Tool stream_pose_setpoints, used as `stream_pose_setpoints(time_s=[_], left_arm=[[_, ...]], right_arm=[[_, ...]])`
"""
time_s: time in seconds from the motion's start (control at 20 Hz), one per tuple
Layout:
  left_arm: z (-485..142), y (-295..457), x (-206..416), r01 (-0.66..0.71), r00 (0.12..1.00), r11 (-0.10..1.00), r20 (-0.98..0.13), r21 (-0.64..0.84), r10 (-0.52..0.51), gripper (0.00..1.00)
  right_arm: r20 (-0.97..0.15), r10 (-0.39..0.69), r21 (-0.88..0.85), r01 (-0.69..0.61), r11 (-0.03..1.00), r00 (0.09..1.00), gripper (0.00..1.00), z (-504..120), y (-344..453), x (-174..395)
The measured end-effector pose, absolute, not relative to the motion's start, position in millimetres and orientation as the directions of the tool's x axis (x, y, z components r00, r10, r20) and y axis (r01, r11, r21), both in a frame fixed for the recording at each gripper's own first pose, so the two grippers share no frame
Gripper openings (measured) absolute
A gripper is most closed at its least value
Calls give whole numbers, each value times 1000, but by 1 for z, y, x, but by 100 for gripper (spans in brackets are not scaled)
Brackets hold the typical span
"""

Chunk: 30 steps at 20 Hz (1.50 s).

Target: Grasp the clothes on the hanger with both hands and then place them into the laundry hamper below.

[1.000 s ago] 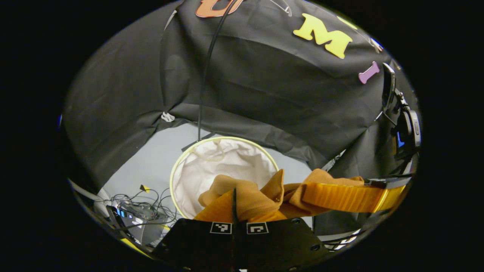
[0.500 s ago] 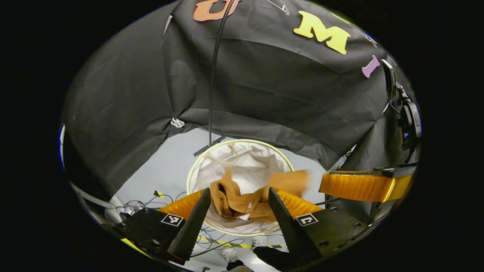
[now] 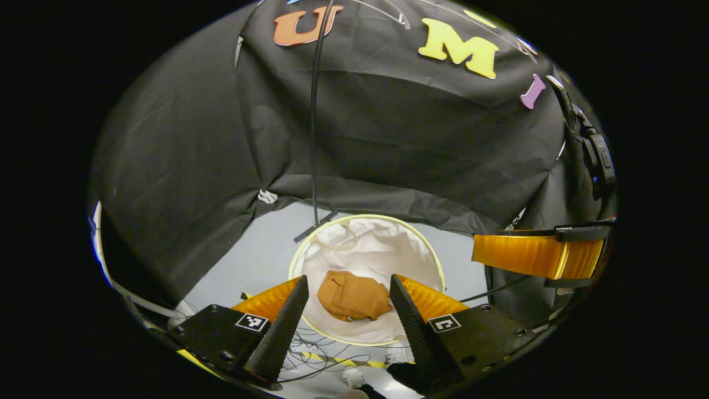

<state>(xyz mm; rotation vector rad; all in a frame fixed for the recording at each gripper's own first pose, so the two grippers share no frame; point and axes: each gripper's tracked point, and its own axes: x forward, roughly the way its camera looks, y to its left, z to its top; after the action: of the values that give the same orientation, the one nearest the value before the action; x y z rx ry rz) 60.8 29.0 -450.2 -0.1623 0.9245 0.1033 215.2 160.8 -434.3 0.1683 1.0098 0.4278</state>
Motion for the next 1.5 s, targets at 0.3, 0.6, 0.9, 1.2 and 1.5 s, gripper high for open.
stream_pose_setpoints(time_s=[0.3,0.6,0.9,1.2,1.5], left_arm=[[-376,38,63,-81,723,996,-690,-25,41,98],[-242,41,55,-36,874,999,-485,4,33,98],[-117,42,33,-7,959,1000,-284,26,14,100],[-22,33,1,13,990,1000,-139,17,-10,93],[24,16,-38,-23,997,999,-76,39,26,93]], right_arm=[[-676,411,286,-296,911,612,95,-355,148,205],[-458,395,287,-288,913,796,95,-226,127,179],[-249,334,201,-289,936,909,98,-121,88,122],[-87,289,174,-272,947,953,99,-15,60,53],[-1,238,191,-233,953,971,99,30,9,11]])
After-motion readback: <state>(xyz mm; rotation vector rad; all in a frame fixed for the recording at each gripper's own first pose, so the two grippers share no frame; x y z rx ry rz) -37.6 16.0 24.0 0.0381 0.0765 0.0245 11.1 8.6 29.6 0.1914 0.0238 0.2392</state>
